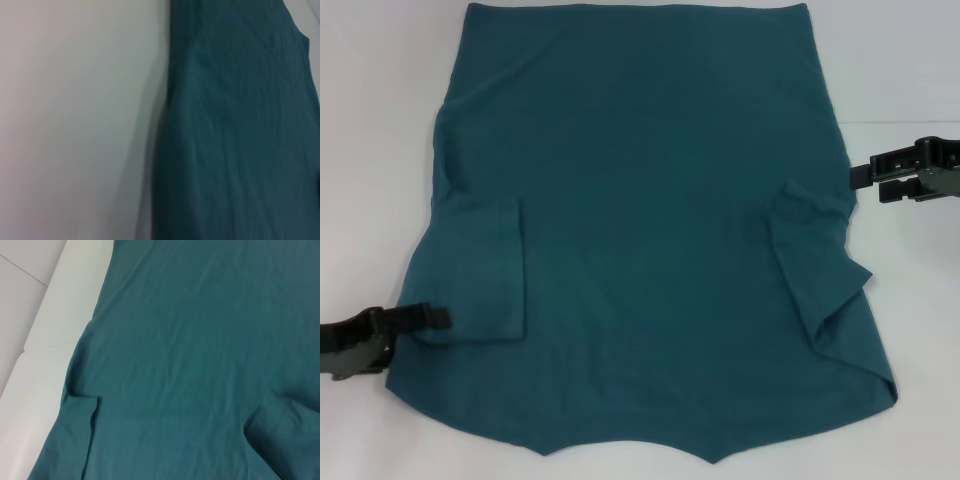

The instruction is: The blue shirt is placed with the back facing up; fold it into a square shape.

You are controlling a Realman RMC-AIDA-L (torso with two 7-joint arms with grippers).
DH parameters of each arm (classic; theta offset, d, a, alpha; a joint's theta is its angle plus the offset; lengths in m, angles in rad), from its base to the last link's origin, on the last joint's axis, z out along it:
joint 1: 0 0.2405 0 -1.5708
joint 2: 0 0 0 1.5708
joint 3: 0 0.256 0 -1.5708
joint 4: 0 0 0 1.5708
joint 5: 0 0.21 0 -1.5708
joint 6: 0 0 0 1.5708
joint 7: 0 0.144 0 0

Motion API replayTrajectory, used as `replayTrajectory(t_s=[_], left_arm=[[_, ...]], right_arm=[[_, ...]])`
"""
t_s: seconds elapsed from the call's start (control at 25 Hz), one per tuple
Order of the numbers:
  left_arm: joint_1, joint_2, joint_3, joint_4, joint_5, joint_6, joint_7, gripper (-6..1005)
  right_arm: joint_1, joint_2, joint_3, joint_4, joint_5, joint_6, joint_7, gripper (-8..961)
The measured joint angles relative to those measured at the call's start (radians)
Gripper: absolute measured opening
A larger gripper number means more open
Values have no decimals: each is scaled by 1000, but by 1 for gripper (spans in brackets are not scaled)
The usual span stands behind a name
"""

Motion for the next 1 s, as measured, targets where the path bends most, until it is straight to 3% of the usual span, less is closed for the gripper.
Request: replayTrajectory(t_s=[0.52, 0.76, 1.0], left_arm=[[-1, 4, 14, 16, 4, 10, -52, 882], [-5, 5, 21, 17, 20, 10, -49, 663], [-7, 6, 23, 17, 23, 12, -41, 352]], right_arm=[[-9, -3, 25, 0, 2, -11, -18, 656], [-11, -4, 25, 0, 2, -21, -26, 656], [-12, -5, 25, 0, 2, -35, -38, 655]])
